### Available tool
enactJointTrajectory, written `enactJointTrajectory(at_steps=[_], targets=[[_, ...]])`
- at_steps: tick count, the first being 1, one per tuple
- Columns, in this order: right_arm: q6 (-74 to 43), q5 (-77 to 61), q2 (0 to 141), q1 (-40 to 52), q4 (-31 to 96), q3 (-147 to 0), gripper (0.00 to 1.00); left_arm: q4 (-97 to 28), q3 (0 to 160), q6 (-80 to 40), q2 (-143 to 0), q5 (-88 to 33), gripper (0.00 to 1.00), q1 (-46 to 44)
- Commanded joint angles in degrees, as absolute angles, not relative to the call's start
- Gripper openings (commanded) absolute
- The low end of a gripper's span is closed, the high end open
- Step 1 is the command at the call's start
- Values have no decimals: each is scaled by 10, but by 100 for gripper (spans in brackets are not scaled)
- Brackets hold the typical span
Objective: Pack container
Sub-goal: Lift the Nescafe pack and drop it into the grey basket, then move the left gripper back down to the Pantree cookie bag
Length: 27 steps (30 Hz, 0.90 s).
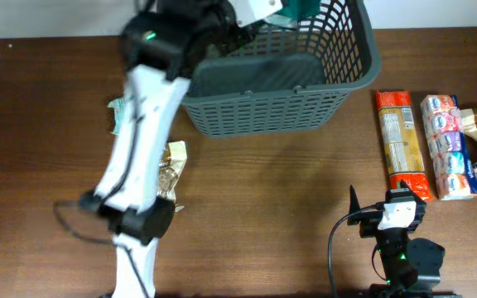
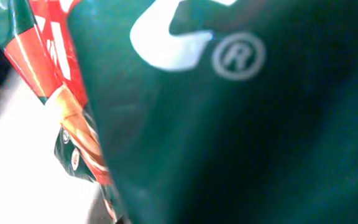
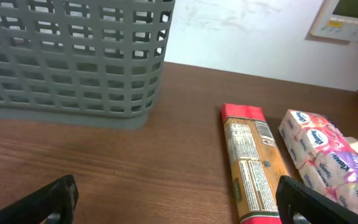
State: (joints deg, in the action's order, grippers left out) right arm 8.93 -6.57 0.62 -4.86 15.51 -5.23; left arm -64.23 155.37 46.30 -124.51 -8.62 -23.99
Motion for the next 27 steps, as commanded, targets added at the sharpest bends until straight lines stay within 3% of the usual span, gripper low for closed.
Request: enactJointTrajectory(at_steps=[1,17,18,19,22,27], targets=[[83,-69,3,-45,156,-49,99,-623,1566,442,-1305,-114,2,-239],[83,-69,3,-45,156,-49,99,-668,1566,394,-1395,-129,5,-244],[83,-69,3,-45,156,-49,99,-678,1566,392,-1395,-129,9,-244],[83,-69,3,-45,156,-49,99,-694,1566,390,-1396,-129,24,-244],[83,-69,3,-45,156,-49,99,-696,1566,381,-1395,-129,48,-244],[83,-69,3,-45,156,-49,99,-703,1617,308,-1372,-127,61,-242]])
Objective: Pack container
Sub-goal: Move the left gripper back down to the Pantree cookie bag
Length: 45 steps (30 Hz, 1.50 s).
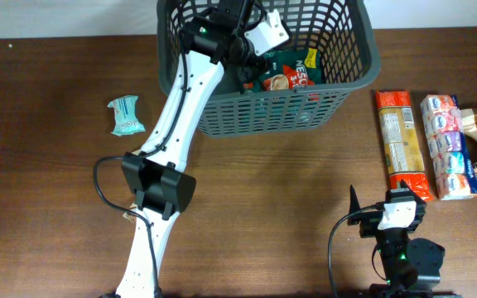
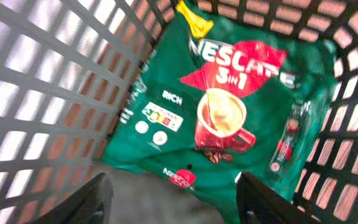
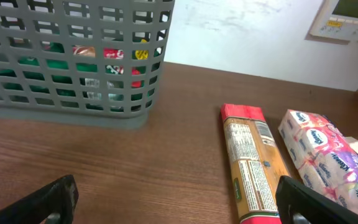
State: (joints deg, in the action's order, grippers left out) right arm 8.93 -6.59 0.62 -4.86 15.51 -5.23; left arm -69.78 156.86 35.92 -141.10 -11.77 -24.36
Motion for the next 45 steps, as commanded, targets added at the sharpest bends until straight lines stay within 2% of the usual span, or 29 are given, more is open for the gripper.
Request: enactJointTrajectory(at_steps=[1,5,8,14,18,25,29,32,34,36,38,39,40,42,45], targets=[[83,-69,3,-45,156,-49,99,-707,1632,303,-1363,-126,63,-241],[83,-69,3,-45,156,-49,99,-752,1688,240,-1307,-53,65,-241],[83,-69,3,-45,156,-49,99,-822,1701,151,-1244,37,70,-222],[83,-69,3,-45,156,-49,99,-942,1701,13,-1185,61,70,-128],[83,-69,3,-45,156,-49,99,-967,1691,-2,-1179,28,70,-47],[83,-69,3,-45,156,-49,99,-967,1643,18,-1135,42,70,-2],[83,-69,3,-45,156,-49,99,-967,1489,17,-1018,122,70,3],[83,-69,3,-45,156,-49,99,-967,1333,3,-946,131,70,6],[83,-69,3,-45,156,-49,99,-945,1198,3,-912,105,70,6],[83,-69,3,-45,156,-49,99,-882,1069,57,-895,3,70,6],[83,-69,3,-45,156,-49,99,-821,984,77,-892,-50,70,6],[83,-69,3,-45,156,-49,99,-782,935,79,-892,-59,74,6],[83,-69,3,-45,156,-49,99,-727,866,102,-892,-90,84,6],[83,-69,3,-45,156,-49,99,-696,811,109,-894,-97,93,6],[83,-69,3,-45,156,-49,99,-665,736,117,-894,-96,96,7]])
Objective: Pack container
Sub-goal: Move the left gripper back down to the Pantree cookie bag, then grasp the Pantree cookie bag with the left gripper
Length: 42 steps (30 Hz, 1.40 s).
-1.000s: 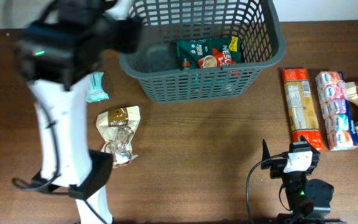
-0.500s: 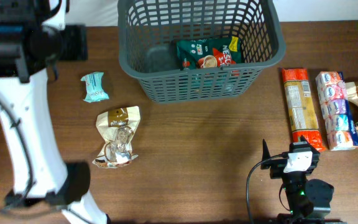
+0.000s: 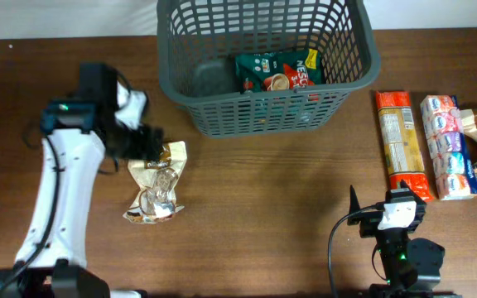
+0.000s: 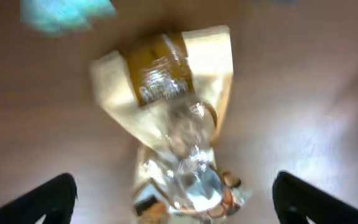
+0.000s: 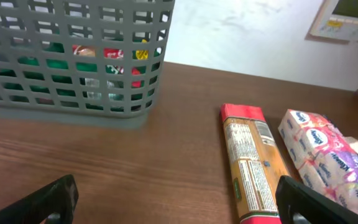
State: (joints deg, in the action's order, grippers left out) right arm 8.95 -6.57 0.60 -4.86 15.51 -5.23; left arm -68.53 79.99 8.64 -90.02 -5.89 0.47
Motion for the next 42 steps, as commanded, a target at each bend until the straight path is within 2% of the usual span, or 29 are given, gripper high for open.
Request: enactJointTrajectory(at_steps=[1,10,16,28,29,37,38,39,42], targets=[[83,-69,3,-45,156,-49,99,-655,715,116,-894,-98,97,8],[83,-69,3,-45,156,-49,99,-576,608,42,-894,-99,95,9],[83,-69,3,-45,156,-49,99,-465,518,-47,-894,-96,95,9],[83,-69,3,-45,156,-49,99,-328,435,-56,-894,-96,89,9],[83,-69,3,-45,156,-49,99,-317,432,-56,-894,-96,83,9],[83,-69,3,-45,156,-49,99,-295,430,-56,-897,-96,57,9],[83,-69,3,-45,156,-49,99,-295,430,-56,-898,-96,51,9],[83,-69,3,-45,156,-49,99,-294,430,-56,-898,-96,39,9],[83,-69,3,-45,156,-49,99,-293,430,-56,-900,-96,21,9]])
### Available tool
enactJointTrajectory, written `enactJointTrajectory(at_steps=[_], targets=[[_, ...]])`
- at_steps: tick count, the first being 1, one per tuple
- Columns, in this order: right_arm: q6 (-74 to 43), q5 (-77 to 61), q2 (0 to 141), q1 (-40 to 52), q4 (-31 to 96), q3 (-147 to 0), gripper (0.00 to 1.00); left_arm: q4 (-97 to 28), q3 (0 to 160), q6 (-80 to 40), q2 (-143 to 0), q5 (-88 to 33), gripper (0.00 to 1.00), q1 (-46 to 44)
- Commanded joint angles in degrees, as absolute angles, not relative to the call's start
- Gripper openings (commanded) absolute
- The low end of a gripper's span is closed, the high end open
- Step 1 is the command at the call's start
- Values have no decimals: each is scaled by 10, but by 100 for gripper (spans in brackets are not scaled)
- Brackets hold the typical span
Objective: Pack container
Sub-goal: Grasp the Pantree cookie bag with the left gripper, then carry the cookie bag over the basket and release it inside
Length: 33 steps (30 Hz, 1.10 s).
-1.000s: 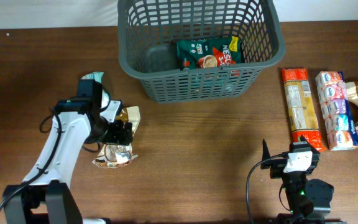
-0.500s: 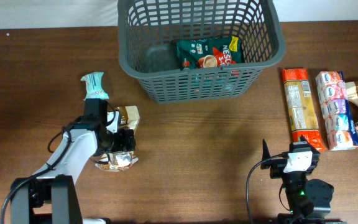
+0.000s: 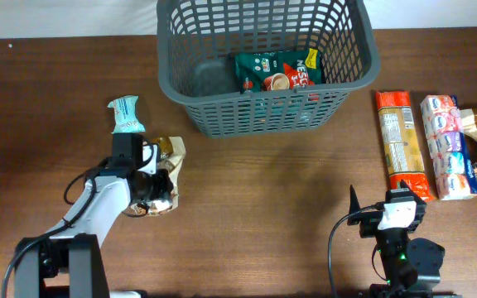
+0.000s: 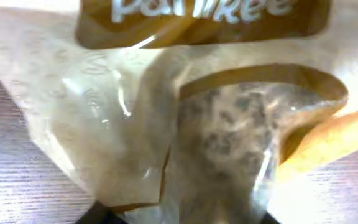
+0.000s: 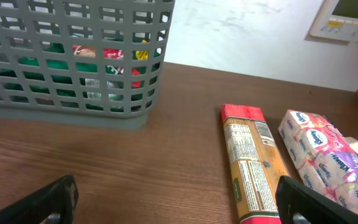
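Observation:
A grey mesh basket (image 3: 263,112) stands at the back of the table with a green Nescafe bag (image 3: 276,73) lying in it. A cream and gold snack bag (image 3: 167,165) lies on the table left of the basket. My left gripper (image 3: 143,184) is down on it, and the bag (image 4: 197,112) fills the left wrist view. Its fingertips (image 4: 95,214) show dark at either side of the bag, spread apart. My right gripper (image 5: 179,208) rests open and empty near the front edge, right of centre.
A small teal packet (image 3: 126,116) lies just behind the left gripper. Right of the basket lie a long pasta pack (image 3: 400,145), a pack of tissues (image 3: 447,147) and another snack bag. The right arm (image 3: 400,240) sits at the front right.
My left gripper was above the cream snack bag with its fingers wide. It is now low on the bag, which fills its view between the fingertips. The right arm has not moved.
My left gripper held the Nescafe bag over the basket. Then the bag lay in the basket with the gripper open above it. Then the left arm was over the cream snack bag left of the basket, and now it is down around that bag.

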State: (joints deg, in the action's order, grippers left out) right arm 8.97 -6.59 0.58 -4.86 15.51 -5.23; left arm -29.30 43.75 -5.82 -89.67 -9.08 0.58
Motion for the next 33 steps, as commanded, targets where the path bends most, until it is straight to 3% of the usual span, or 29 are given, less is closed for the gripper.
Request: enactJointTrajectory(at_steps=[1,15,22,27,33], targets=[[83,-69,3,-45,156,-49,99,-293,430,-56,-900,-97,4,9],[83,-69,3,-45,156,-49,99,-322,438,-69,-827,-96,2,13],[83,-69,3,-45,156,-49,99,-355,465,-69,-760,-96,2,65],[83,-69,3,-45,156,-49,99,-411,564,-69,-665,-100,2,147],[83,-69,3,-45,156,-49,99,-423,664,-68,-622,-119,2,154]])
